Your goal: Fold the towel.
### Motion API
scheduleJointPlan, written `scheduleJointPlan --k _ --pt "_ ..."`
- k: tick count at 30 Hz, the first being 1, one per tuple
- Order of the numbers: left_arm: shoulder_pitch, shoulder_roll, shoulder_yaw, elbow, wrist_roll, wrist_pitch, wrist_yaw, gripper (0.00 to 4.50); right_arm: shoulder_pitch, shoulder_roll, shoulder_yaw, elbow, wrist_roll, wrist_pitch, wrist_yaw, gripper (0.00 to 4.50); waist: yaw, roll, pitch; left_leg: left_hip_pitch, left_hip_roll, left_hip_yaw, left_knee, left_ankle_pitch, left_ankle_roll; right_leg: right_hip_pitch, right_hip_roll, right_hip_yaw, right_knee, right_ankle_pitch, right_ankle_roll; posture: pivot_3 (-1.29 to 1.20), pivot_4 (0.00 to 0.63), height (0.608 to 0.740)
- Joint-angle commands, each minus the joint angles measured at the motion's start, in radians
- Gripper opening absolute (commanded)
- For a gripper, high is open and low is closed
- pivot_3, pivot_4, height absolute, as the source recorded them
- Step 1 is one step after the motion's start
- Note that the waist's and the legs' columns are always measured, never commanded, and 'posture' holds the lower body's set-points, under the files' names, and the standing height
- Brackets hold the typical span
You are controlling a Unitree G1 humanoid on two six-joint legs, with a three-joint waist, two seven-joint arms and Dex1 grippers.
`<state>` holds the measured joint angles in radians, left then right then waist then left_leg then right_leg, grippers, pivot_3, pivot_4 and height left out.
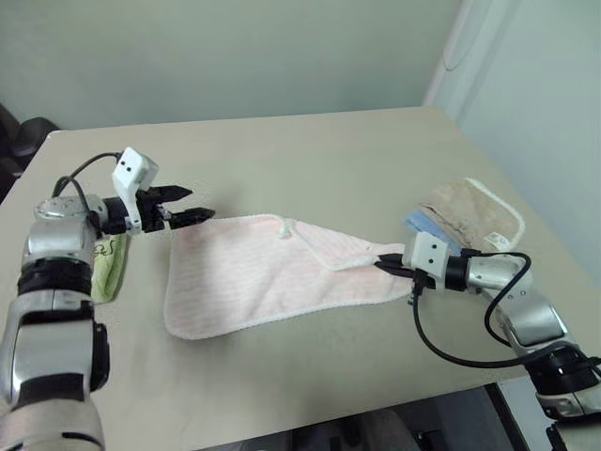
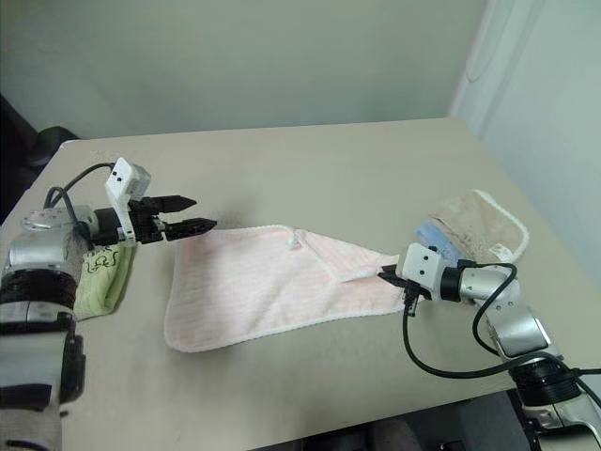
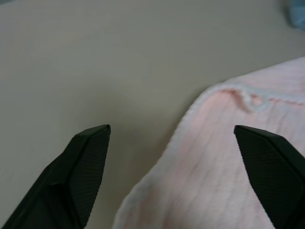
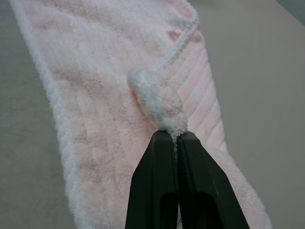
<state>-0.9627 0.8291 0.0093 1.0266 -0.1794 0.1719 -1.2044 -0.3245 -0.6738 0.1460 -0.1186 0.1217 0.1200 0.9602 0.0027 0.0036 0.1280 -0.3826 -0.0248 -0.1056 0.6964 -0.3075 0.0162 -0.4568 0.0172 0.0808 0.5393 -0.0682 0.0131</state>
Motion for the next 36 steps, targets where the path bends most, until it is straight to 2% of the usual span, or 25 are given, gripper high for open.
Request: scheduleJointPlan --k 1,14,17,24,27,28,36 --pt "-0.059 -0.010 -0.019 0.110 0.079 -0.091 0.052 4.49 0.007 0.004 -0.028 -0.044 0.001 -0.002 -0.030 0.00 0.000 0.000 0.000 0.000 0.000 0.000 0.000 0.000 0.001 0.000 0.000 0.000 0.000 -0.004 0.006 0.00 0.150 0.740" --pt "-0.083 -0.068 -0.014 0.248 0.175 -0.105 0.095 4.49 0.061 0.005 -0.032 -0.080 0.006 0.000 -0.069 0.00 0.001 0.000 0.000 -0.001 0.000 0.001 0.000 0.002 0.002 0.000 0.000 0.000 0.000 -0.003 0.010 0.00 0.150 0.740" --pt "-0.072 -0.074 -0.017 0.252 0.190 -0.109 0.091 3.88 0.064 0.005 -0.032 -0.082 0.006 -0.001 -0.074 0.00 0.001 0.000 0.000 -0.001 0.000 0.001 0.000 0.002 0.002 0.000 0.000 0.000 0.000 -0.003 0.010 0.00 0.150 0.740" --pt "-0.052 -0.076 0.003 0.255 0.184 -0.102 0.091 1.41 0.061 0.009 -0.030 -0.079 0.009 0.001 -0.079 0.00 0.001 0.000 0.000 -0.001 0.000 0.001 0.000 0.002 0.003 0.000 0.000 0.000 0.000 -0.003 0.011 0.00 0.150 0.740" --pt "-0.044 -0.075 0.023 0.250 0.165 -0.097 0.073 0.21 0.059 0.011 -0.030 -0.077 0.009 0.001 -0.080 0.00 0.001 0.000 0.000 -0.001 0.000 0.001 0.000 0.002 0.003 0.001 0.000 0.000 0.000 -0.003 0.011 0.00 0.150 0.740" --pt "-0.042 -0.074 0.031 0.247 0.158 -0.095 0.065 0.03 0.059 0.011 -0.030 -0.077 0.009 0.001 -0.080 0.00 0.001 0.000 0.000 -0.001 0.000 0.001 0.000 0.002 0.003 0.001 0.000 0.000 0.000 -0.003 0.011 0.00 0.150 0.740" --pt "-0.053 -0.056 0.125 0.188 0.074 -0.068 -0.036 0.03 0.067 0.005 -0.059 -0.084 0.028 0.009 -0.079 0.00 0.002 0.000 0.000 -0.001 0.000 0.001 0.001 0.002 0.003 0.001 0.000 0.000 0.000 -0.003 0.011 0.00 0.150 0.740"
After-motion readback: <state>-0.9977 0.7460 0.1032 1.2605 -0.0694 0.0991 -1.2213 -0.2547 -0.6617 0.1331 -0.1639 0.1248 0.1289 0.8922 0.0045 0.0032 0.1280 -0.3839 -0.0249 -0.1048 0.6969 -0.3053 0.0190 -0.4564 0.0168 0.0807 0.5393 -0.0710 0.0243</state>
